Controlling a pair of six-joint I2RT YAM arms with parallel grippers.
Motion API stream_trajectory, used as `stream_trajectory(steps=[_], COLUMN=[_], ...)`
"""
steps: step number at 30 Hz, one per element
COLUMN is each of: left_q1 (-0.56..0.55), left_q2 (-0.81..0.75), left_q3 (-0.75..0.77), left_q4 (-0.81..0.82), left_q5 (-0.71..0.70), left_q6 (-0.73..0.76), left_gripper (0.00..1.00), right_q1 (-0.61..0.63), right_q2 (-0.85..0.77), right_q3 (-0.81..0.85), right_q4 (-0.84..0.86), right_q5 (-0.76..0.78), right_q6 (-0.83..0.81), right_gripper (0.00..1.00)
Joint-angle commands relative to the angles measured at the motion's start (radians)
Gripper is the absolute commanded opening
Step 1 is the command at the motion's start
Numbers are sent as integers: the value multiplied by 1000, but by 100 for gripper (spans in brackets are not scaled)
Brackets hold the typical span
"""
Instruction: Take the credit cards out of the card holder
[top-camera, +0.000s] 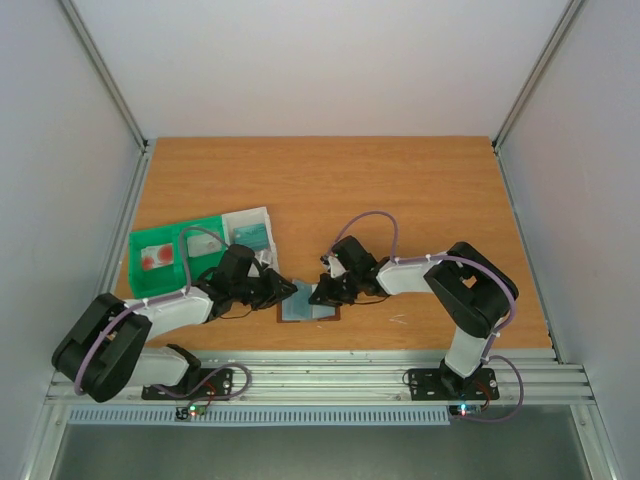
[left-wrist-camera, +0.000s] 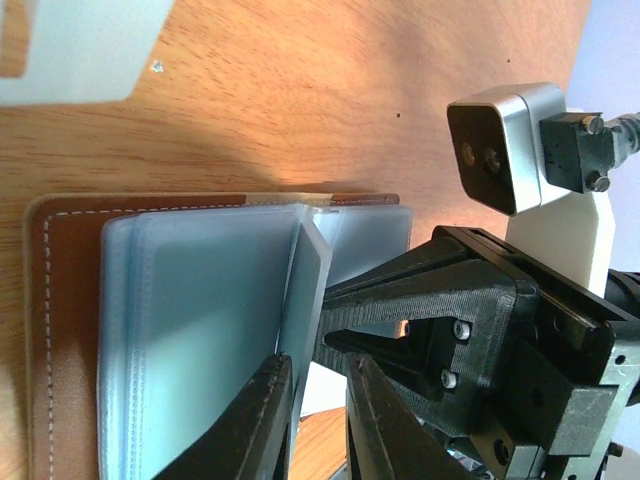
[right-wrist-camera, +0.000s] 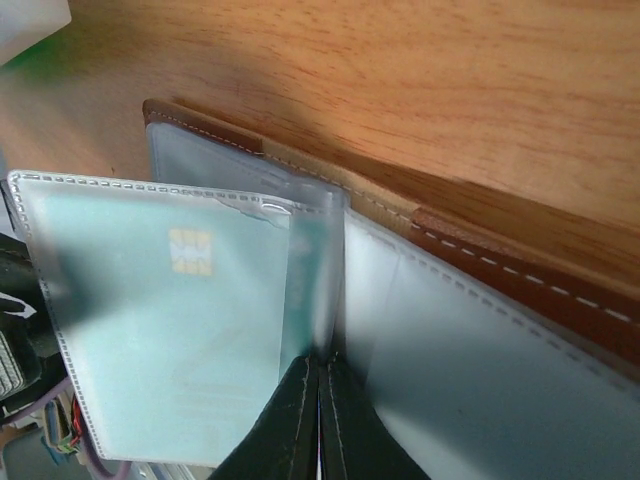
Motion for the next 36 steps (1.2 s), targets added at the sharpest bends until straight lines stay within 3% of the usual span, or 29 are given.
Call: stream_trajectory(steps=[1, 18, 27, 36], left_q1=[-7, -50, -50, -51], left_q2=[14, 54, 98, 144], left_q3=[5, 53, 56, 51], left_q4=[56, 46, 74, 187], left_q5=[24, 8, 15, 48], left_q6=[-12, -17, -8, -43], left_gripper=[18, 27, 27, 27], right_q1=[-3, -23, -85, -97], right_q2=[-6, -64, -96, -72], right_q3=[-31, -44, -40, -47], right_q4=[15, 23, 36, 35], right_q5=[64, 103, 46, 18], right_q6=[3, 9, 17, 20], right_gripper=[4, 8, 19, 9])
